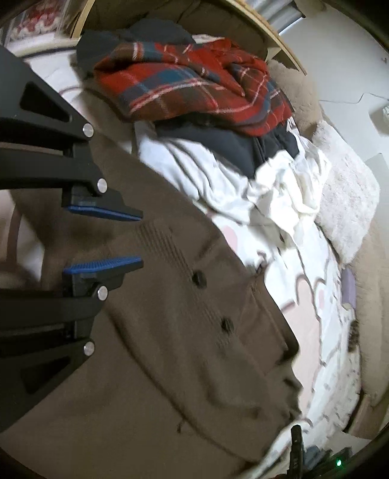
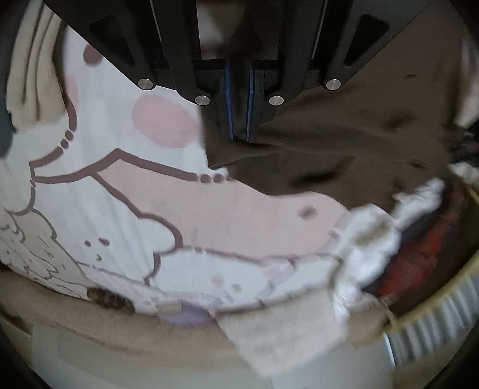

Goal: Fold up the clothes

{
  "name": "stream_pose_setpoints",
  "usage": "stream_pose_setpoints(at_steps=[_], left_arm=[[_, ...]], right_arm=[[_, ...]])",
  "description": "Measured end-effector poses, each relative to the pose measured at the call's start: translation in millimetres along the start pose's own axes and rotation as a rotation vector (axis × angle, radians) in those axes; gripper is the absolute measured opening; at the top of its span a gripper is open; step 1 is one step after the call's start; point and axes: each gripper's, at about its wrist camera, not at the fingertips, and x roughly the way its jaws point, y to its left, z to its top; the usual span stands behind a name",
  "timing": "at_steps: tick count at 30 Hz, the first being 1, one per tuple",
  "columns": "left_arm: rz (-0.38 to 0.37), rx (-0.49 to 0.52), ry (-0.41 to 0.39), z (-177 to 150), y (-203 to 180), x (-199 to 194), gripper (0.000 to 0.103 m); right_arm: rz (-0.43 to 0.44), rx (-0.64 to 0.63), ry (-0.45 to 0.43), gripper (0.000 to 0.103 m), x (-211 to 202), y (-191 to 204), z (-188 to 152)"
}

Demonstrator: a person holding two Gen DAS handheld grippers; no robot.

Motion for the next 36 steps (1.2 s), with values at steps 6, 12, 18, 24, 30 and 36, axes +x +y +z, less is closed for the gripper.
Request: stream_pose_setpoints(at_steps=[6,12,18,24,30,36], left_arm=[[-0.034,0.11,0.057,-16.3,-32.1,22.2,0.028],[-0.057,0.037,0.051,-28.0,-15.6,20.7,0.032],[-0.052,-0.181,0.021,-53.0,26.6,2.0,0.043],[-0.045,-0.56,0.002,-126.9,78.8,-38.7,0.044],[-0.035,-0.936,-0.02,-201.3,130.2,-79.5,0.067],[0.016,-1.155,-0.096,-272.7,171.5,-106.1,0.068]], right_arm=[[-0.003,-0.203,0.184,0.005,3.3,33.1,-57.7],[0.021,-0.149,0.126,0.006,-6.7,19.5,-84.0],[0.025,-0.104,0.102,0.005,-14.0,14.1,-99.9],[-0.064,-0.153,0.066,0.008,-14.6,27.2,-109.7],[-0.039,-0.131,0.047,0.008,-15.2,20.2,-111.9],[-0.012,-0.102,0.023,0.008,-16.0,16.8,-114.2]])
